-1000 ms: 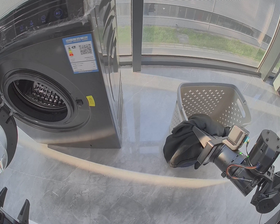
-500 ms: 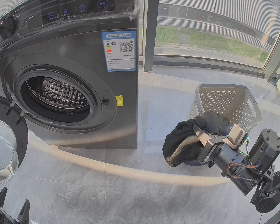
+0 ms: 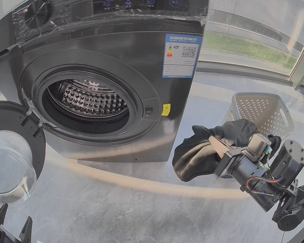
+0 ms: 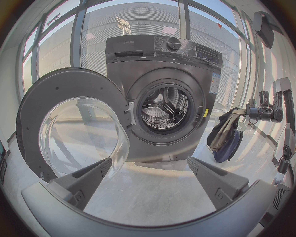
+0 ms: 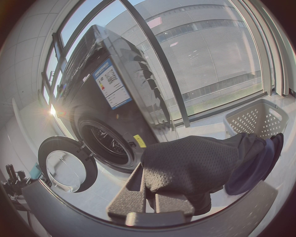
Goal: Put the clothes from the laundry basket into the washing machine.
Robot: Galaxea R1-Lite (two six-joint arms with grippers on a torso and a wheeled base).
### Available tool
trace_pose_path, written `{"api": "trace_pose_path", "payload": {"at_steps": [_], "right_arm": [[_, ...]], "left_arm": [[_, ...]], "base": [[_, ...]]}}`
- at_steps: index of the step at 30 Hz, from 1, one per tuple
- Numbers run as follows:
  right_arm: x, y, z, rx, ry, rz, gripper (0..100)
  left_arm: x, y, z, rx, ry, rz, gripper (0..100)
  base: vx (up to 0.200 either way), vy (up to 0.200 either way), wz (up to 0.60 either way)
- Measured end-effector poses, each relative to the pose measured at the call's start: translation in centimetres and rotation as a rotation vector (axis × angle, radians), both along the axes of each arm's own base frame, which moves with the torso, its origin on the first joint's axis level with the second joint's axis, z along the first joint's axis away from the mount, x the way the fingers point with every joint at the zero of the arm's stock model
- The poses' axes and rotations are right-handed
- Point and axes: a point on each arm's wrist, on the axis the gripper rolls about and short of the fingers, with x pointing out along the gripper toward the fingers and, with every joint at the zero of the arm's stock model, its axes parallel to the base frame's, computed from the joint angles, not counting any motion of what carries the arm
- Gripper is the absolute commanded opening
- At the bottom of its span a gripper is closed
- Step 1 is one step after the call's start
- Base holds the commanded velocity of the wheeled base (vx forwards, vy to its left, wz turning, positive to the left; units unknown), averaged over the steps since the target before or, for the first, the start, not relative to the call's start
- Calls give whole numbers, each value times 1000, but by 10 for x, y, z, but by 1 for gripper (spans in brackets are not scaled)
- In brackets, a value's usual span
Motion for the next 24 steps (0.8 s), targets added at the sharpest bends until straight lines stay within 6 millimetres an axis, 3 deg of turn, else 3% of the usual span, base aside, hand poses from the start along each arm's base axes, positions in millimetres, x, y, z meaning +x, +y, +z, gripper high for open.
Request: {"api": "trace_pose_path", "payload": {"at_steps": [12,18,24], "right_arm": [[0,0,0,-1,1,-1,0],[0,0,-1,-3,3,-1,0],[0,0,-1,-4,4,-1,0]], "left_arm": [[0,0,0,0,0,2,100],[0,0,0,1,0,1,100],[0,0,0,1,-1,2,100]], "base": [[-200,0,0],[0,0,0],[0,200,0]]}}
